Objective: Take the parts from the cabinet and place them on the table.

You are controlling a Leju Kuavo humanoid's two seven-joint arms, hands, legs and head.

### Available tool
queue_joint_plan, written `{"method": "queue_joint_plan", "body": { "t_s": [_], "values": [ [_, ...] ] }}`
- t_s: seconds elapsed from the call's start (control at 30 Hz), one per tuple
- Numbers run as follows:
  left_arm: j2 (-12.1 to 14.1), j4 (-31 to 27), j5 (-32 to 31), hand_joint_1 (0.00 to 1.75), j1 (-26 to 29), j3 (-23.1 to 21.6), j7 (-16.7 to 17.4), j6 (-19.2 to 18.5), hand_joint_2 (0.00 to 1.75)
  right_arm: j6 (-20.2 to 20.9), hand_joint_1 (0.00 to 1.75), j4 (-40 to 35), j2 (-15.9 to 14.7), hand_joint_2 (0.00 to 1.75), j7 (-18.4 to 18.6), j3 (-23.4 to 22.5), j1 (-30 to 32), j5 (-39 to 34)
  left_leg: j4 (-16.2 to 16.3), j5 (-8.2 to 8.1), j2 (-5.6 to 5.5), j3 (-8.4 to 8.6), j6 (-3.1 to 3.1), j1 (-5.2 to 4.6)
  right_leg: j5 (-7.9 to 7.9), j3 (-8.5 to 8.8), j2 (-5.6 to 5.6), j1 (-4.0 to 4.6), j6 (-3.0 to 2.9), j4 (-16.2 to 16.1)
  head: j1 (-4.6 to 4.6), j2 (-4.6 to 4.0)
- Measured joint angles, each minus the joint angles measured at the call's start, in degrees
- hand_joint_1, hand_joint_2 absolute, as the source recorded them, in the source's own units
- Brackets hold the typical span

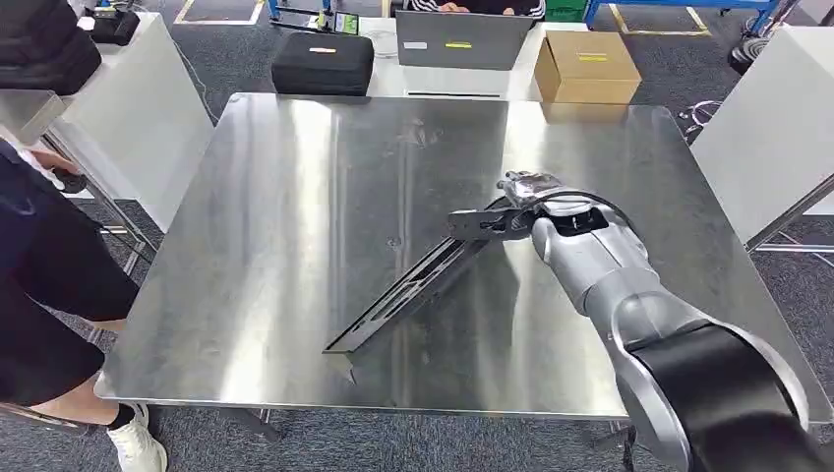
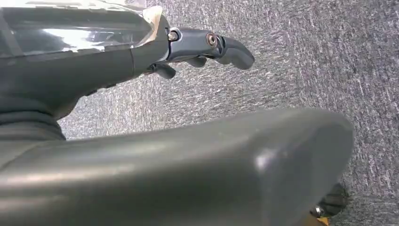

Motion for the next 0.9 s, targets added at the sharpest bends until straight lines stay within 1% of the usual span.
{"method": "queue_joint_plan", "body": {
  "t_s": [0.07,0.2,0.23,0.27,0.3,0.33,0.37,0.4,0.43,0.47,0.53,0.67,0.83,0.9],
  "values": [
    [0.0,0.0,0.0,0.0,0.0,0.0,0.0,0.0,0.0,-0.4,0.0,0.0,0.0,0.0,0.2,0.1,0.1,0.2,0.0,0.0,0.0,0.0,0.0,0.0,0.0,-0.01,0.0,0.0,0.0,0.0,0.04,0.0],
    [0.0,0.0,0.0,0.0,0.0,0.0,0.5,0.0,0.0,-2.7,0.0,0.0,0.0,0.0,0.8,0.2,0.1,-0.2,0.0,0.0,-0.04,0.0,0.0,0.0,0.0,0.0,0.0,0.0,0.0,0.0,0.02,0.0],
    [0.0,0.0,0.0,0.0,0.0,0.0,0.6,0.0,0.0,-4.3,0.0,0.0,0.0,0.0,0.9,0.3,0.1,-0.3,0.0,0.0,-0.04,0.0,0.0,0.0,0.0,0.0,0.0,0.0,0.0,0.0,0.02,0.0],
    [0.0,0.0,0.0,0.0,0.0,0.0,0.6,0.0,0.0,-7.2,0.0,0.0,0.0,0.0,1.1,0.3,0.3,-0.6,0.0,0.0,-0.03,0.0,0.0,0.0,0.0,-0.01,0.0,0.0,0.0,0.0,0.02,0.0],
    [0.0,0.0,0.0,0.0,0.0,0.0,0.7,0.0,0.0,-12.8,0.0,-0.1,0.0,0.0,1.4,0.2,0.4,-1.5,0.0,0.0,-0.01,0.0,0.0,0.0,0.0,-0.01,0.0,0.0,0.0,0.0,0.02,0.0],
    [0.0,0.0,0.0,0.0,0.0,0.0,0.7,0.0,0.0,-16.5,0.0,-0.1,0.0,0.0,1.5,-0.1,0.4,-2.0,0.0,0.0,-0.01,0.0,0.0,0.0,0.0,-0.02,0.0,0.0,0.0,0.0,0.04,0.0],
    [-0.1,0.0,0.0,0.0,0.0,0.0,0.7,0.0,0.0,-18.5,0.0,-0.1,0.0,0.0,1.4,-0.2,0.2,-2.0,0.0,0.0,-0.01,0.0,0.0,0.0,0.0,0.0,0.0,0.0,0.0,0.0,0.0,0.0],
    [-0.1,0.0,0.0,0.0,0.0,0.0,0.7,0.0,0.0,-17.8,0.0,-0.1,0.0,0.0,1.1,-0.2,-0.1,-1.6,0.0,0.0,-0.02,0.01,0.0,0.01,-0.01,0.0,0.0,0.0,0.0,0.0,0.04,0.0],
    [-0.1,0.0,0.0,0.0,0.0,0.0,0.6,0.0,0.0,-15.1,0.0,-0.1,0.0,0.0,0.7,-0.2,-0.5,-1.3,0.0,0.0,-0.03,0.01,0.0,0.01,-0.01,0.01,0.0,0.0,0.0,0.0,0.02,0.0],
    [-0.1,0.0,0.0,0.0,0.0,0.0,0.6,0.0,0.0,-13.3,0.0,-0.1,0.1,0.0,0.7,-0.2,-0.5,-1.0,0.0,0.0,-0.04,0.01,0.0,0.01,-0.01,0.01,-0.01,0.0,0.0,0.0,0.02,0.0],
    [-0.1,0.0,0.0,0.0,0.0,0.0,0.5,0.0,0.0,-13.5,0.0,-0.1,0.3,0.0,0.6,0.0,0.2,-1.3,0.0,0.0,-0.03,0.01,0.0,0.01,0.0,0.0,0.0,0.0,0.0,0.0,0.0,0.0],
    [-0.1,0.0,0.0,0.0,0.0,0.0,0.4,0.0,0.0,-17.2,0.0,-0.1,0.5,0.0,0.6,-0.4,0.4,-2.8,0.0,0.0,-0.03,0.01,0.0,0.0,0.0,0.01,0.0,0.0,0.0,0.0,0.04,0.0],
    [-0.1,0.0,-0.1,0.0,0.0,0.0,0.5,0.1,0.0,-16.7,0.0,-0.1,0.5,0.0,0.0,-0.4,0.3,-2.8,0.0,0.0,-0.02,0.01,0.0,0.0,0.0,0.01,0.0,0.0,0.0,0.0,0.02,0.0],
    [-0.1,0.0,-0.1,0.0,0.0,0.0,0.7,0.1,0.0,-14.5,0.0,-0.1,0.5,0.0,0.0,-0.4,0.3,-2.7,0.0,0.0,-0.03,0.01,0.0,0.0,0.0,0.01,0.0,0.0,0.0,0.0,0.02,0.0]
  ]
}}
